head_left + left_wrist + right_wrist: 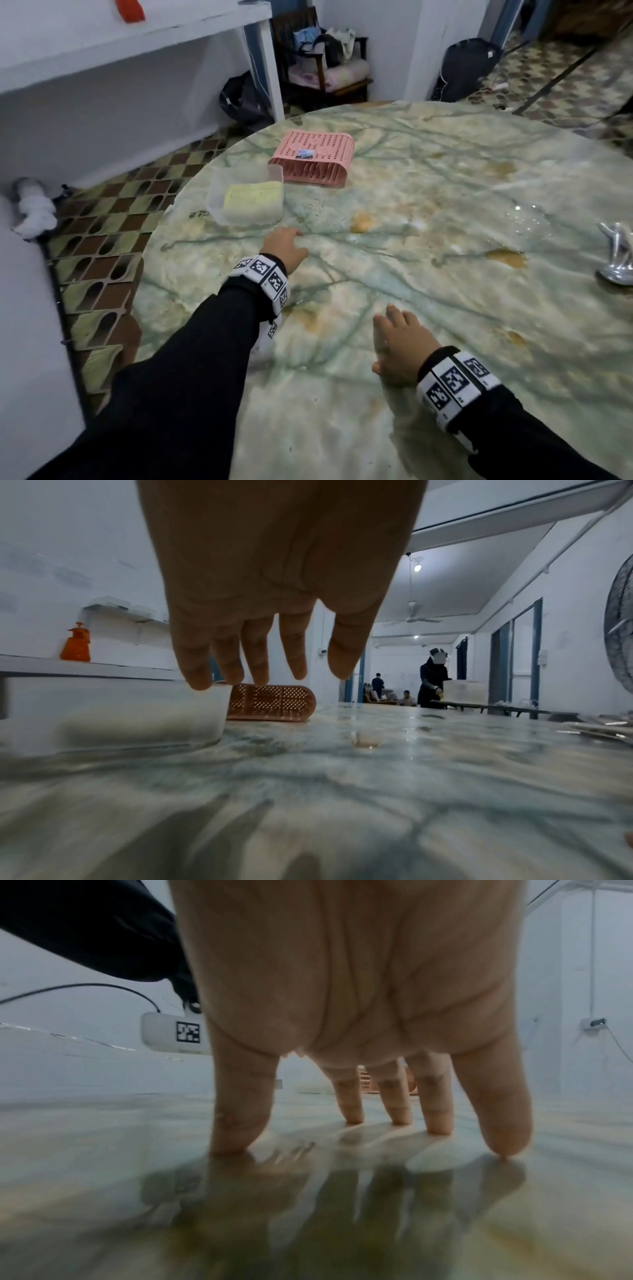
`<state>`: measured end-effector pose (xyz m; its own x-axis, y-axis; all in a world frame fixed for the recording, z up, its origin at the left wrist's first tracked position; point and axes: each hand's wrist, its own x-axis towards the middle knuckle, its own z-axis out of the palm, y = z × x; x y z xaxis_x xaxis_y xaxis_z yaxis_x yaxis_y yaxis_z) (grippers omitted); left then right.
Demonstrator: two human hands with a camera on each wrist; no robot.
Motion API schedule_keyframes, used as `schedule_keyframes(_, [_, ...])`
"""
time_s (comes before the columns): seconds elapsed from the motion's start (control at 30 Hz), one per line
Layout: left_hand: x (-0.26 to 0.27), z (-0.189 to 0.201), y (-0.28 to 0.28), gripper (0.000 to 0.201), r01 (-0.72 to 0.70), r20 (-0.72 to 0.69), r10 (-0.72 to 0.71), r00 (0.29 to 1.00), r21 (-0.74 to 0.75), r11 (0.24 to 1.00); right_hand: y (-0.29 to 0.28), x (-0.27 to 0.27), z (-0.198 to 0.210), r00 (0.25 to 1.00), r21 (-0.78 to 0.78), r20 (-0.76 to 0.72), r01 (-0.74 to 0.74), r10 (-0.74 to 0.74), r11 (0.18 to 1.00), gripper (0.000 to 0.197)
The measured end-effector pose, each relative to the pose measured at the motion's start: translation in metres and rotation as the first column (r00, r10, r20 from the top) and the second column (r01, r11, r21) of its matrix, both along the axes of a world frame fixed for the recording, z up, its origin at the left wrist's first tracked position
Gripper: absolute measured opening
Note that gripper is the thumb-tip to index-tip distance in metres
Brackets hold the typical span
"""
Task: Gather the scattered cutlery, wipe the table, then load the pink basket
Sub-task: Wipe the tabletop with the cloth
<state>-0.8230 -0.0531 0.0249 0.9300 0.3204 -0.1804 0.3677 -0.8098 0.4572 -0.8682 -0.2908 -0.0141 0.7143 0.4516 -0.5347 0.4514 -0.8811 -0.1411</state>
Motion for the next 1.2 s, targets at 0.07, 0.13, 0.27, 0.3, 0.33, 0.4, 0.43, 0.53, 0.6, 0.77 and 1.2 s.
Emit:
schedule_keyframes(0.07, [0.026,0.007,0.001,0.045,0.05,0.035,-0.05,0.998,-0.016,0.999,0.006,0.006,0.004,1.0,0.002,0.012,0.028,-0.028,1.0,0.073])
schedule_keyframes(0.13, [0.054,0.011,0.004,0.047,0.084,0.05,-0.081,0.995,-0.071,0.994,0.015,0.012,0.008,0.998,-0.011,0.005,0.061,-0.061,0.998,0.079])
schedule_keyframes(0.27, [0.106,0.012,0.007,0.051,0.082,0.083,-0.06,0.995,-0.297,0.951,0.03,0.019,0.006,0.997,-0.045,-0.032,0.063,-0.065,0.997,0.103])
schedule_keyframes(0.3, [0.118,0.012,0.006,0.051,0.074,0.09,-0.045,0.995,-0.349,0.934,0.031,0.022,0.007,0.996,-0.046,-0.054,0.069,-0.072,0.997,0.107])
schedule_keyframes(0.33, [0.131,0.01,0.006,0.051,0.062,0.089,-0.029,0.996,-0.397,0.916,0.031,0.025,0.008,0.994,-0.051,-0.07,0.075,-0.078,0.996,0.11])
schedule_keyframes(0.4, [0.154,0.004,0.003,0.049,0.018,0.055,0.009,0.998,-0.479,0.877,0.032,0.029,0.006,0.993,-0.074,-0.084,0.079,-0.085,0.994,0.115])
schedule_keyframes(0.43, [0.164,0.001,0.002,0.048,-0.001,0.035,0.022,0.999,-0.51,0.86,0.033,0.03,0.005,0.992,-0.083,-0.085,0.086,-0.093,0.993,0.117])
schedule_keyframes(0.53, [0.19,-0.012,0.001,0.042,-0.002,0.022,0.016,1.0,-0.549,0.836,0.033,0.032,0.0,0.993,-0.079,-0.071,0.091,-0.097,0.993,0.12])
schedule_keyframes(0.6, [0.203,-0.017,0.002,0.038,0.025,0.058,0.008,0.998,-0.556,0.831,0.032,0.032,-0.003,0.994,-0.078,-0.056,0.091,-0.096,0.993,0.122])
schedule_keyframes(0.77, [0.229,-0.026,0.013,0.057,0.031,0.119,0.086,0.989,-0.742,0.67,0.029,0.032,-0.013,0.994,-0.053,-0.023,0.101,-0.103,0.993,0.124])
schedule_keyframes(1.2, [0.231,-0.039,0.01,0.033,-0.138,0.016,0.371,0.928,-0.913,0.384,0.028,0.031,-0.011,0.995,-0.05,-0.041,0.087,-0.089,0.995,0.124])
